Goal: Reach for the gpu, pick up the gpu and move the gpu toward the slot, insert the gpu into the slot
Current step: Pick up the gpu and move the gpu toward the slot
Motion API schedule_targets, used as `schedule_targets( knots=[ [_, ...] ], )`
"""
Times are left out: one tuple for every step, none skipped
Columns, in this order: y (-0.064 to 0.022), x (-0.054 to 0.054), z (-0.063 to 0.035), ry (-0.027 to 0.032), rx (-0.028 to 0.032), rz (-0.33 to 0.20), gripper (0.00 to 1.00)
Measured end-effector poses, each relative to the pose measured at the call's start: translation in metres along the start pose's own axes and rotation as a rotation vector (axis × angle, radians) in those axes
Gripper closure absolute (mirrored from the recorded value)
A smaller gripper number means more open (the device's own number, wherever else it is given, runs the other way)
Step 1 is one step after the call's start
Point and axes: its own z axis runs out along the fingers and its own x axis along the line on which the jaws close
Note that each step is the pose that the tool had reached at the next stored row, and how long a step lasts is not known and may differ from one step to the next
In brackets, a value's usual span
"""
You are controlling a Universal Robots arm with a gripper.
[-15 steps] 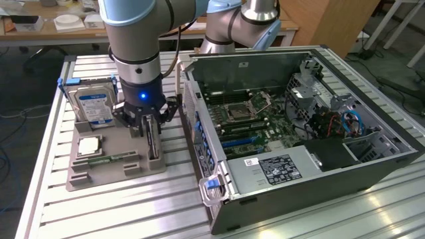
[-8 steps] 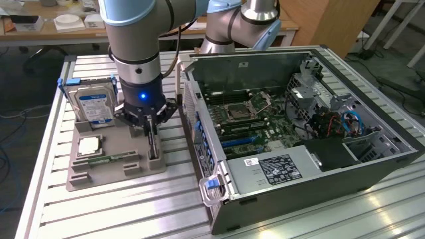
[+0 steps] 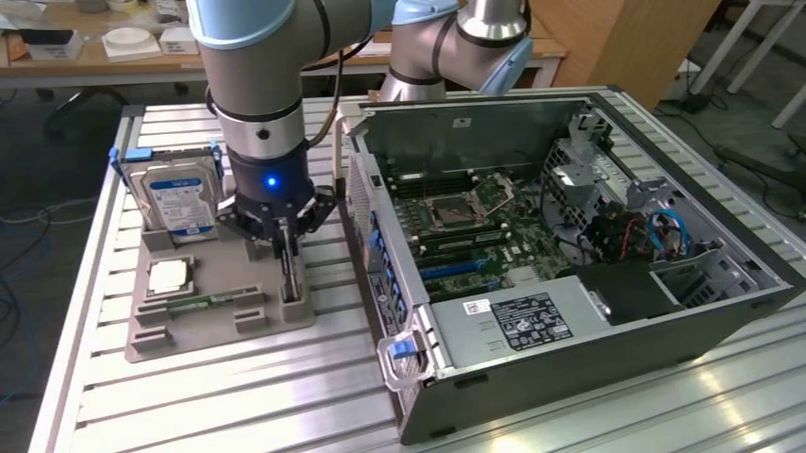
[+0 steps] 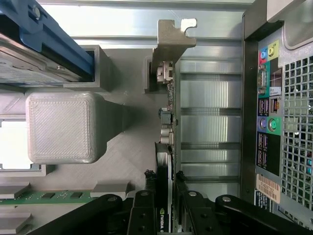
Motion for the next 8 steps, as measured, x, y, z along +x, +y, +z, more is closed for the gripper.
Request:
schedule_targets(
  knots=[
    [0.0, 0.0, 0.0, 0.0, 0.0, 0.0, 0.74],
    [0.0, 0.0, -0.0001, -0.0001, -0.0001, 0.0, 0.74],
    [0.0001, 0.0, -0.0006, -0.0003, -0.0003, 0.0, 0.74],
    [0.0001, -0.0001, -0.0016, -0.0003, -0.0002, 0.0, 0.74],
    [0.0001, 0.0, -0.0025, -0.0001, 0.0, 0.0, 0.74],
    [0.0001, -0.0001, -0.0033, -0.0001, -0.0001, 0.0, 0.74],
    [0.0002, -0.0001, -0.0041, -0.0001, 0.0, 0.0, 0.74],
    [0.0002, -0.0001, -0.0047, 0.0001, 0.0001, 0.0, 0.74]
  ],
)
